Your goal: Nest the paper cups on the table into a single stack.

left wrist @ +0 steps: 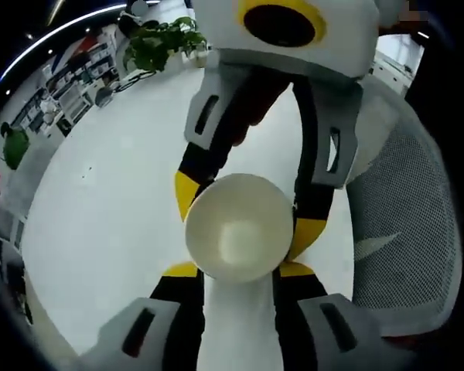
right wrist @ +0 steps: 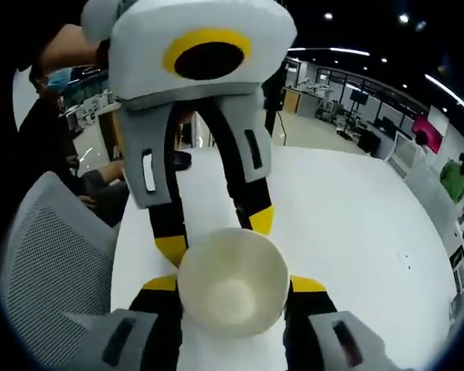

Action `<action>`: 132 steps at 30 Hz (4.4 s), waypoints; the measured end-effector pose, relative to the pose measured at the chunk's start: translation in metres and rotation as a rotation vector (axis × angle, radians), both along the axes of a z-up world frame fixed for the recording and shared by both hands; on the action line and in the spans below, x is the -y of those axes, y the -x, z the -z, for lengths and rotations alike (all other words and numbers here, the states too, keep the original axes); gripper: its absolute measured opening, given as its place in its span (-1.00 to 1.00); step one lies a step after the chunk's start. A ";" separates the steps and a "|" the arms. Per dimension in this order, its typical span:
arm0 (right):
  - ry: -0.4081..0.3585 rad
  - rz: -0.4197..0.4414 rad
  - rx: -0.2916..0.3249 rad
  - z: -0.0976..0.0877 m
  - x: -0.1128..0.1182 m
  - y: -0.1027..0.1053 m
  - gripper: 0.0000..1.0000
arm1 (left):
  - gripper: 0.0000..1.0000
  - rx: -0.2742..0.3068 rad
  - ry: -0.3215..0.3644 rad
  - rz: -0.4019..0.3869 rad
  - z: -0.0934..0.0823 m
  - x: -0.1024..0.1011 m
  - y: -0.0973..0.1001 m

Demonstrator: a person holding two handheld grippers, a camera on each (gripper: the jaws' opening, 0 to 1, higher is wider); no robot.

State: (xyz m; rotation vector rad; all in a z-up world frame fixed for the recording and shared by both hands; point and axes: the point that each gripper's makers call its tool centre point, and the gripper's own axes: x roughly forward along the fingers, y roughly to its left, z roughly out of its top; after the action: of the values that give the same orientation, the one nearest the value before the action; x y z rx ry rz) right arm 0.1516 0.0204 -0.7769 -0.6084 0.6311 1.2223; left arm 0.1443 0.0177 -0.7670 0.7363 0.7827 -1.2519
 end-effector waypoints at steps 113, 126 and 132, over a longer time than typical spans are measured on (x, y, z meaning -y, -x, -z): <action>-0.317 0.656 -0.043 -0.029 0.145 -0.015 0.51 | -0.15 0.043 0.330 -0.673 -0.013 -0.032 -0.007; -0.311 0.709 -0.011 -0.031 0.165 0.010 0.50 | -0.12 0.091 0.372 -0.731 -0.016 -0.031 0.010; -0.310 0.725 -0.024 -0.027 0.164 0.028 0.50 | -0.08 0.141 0.355 -0.729 -0.015 -0.029 0.016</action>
State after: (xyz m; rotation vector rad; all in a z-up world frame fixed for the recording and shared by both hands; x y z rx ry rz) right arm 0.1239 -0.1431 -0.7495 -0.0765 0.5915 0.6209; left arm 0.1282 0.0463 -0.7522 0.2029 0.6059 -0.6380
